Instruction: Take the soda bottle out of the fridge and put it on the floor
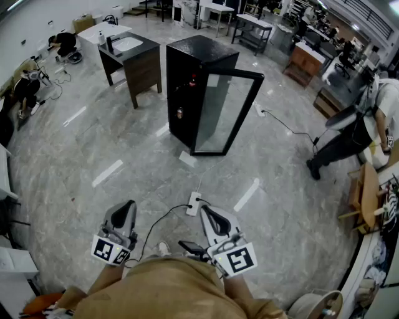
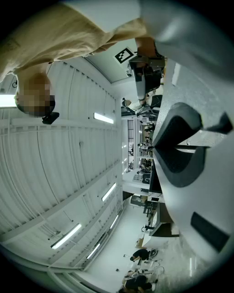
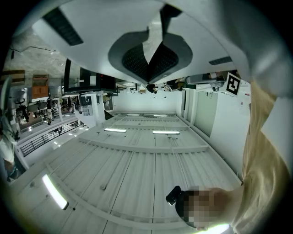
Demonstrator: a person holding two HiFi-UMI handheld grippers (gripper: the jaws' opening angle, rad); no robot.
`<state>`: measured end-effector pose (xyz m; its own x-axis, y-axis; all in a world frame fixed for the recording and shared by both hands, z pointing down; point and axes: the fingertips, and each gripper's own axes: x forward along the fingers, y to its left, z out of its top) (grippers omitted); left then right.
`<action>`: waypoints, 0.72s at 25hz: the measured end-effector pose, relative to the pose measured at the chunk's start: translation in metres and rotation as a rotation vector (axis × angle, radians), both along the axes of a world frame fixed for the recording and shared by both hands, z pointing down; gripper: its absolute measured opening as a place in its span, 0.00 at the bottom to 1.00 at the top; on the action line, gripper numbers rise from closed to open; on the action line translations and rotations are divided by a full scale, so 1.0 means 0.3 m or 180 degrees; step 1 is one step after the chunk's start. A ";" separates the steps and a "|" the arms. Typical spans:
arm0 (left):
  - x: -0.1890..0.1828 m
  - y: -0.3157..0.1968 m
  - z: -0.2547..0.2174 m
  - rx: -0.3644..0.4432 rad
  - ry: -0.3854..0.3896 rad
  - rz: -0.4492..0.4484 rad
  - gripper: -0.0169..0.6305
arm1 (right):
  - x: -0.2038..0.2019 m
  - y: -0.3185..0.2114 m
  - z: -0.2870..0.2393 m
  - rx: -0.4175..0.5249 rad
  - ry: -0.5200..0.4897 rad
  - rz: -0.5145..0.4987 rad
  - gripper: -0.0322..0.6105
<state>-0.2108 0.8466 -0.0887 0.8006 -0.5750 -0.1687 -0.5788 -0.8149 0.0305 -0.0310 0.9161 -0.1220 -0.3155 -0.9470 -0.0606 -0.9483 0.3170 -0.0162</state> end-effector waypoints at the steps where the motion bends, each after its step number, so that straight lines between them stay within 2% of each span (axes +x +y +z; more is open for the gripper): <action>1: 0.005 -0.002 -0.004 0.0012 -0.0005 0.0013 0.03 | -0.001 -0.014 -0.008 0.0022 -0.0005 0.0005 0.05; 9: 0.019 -0.035 -0.003 0.0008 -0.0024 0.0119 0.03 | -0.012 -0.052 0.001 0.0007 0.0018 0.0067 0.05; 14: 0.009 -0.089 0.003 -0.0014 -0.0009 0.0181 0.03 | -0.018 -0.095 -0.007 0.0058 -0.0104 0.0164 0.05; 18: -0.003 -0.126 0.008 -0.0034 -0.0005 0.0269 0.03 | -0.048 -0.137 -0.009 0.0051 -0.0001 0.0233 0.05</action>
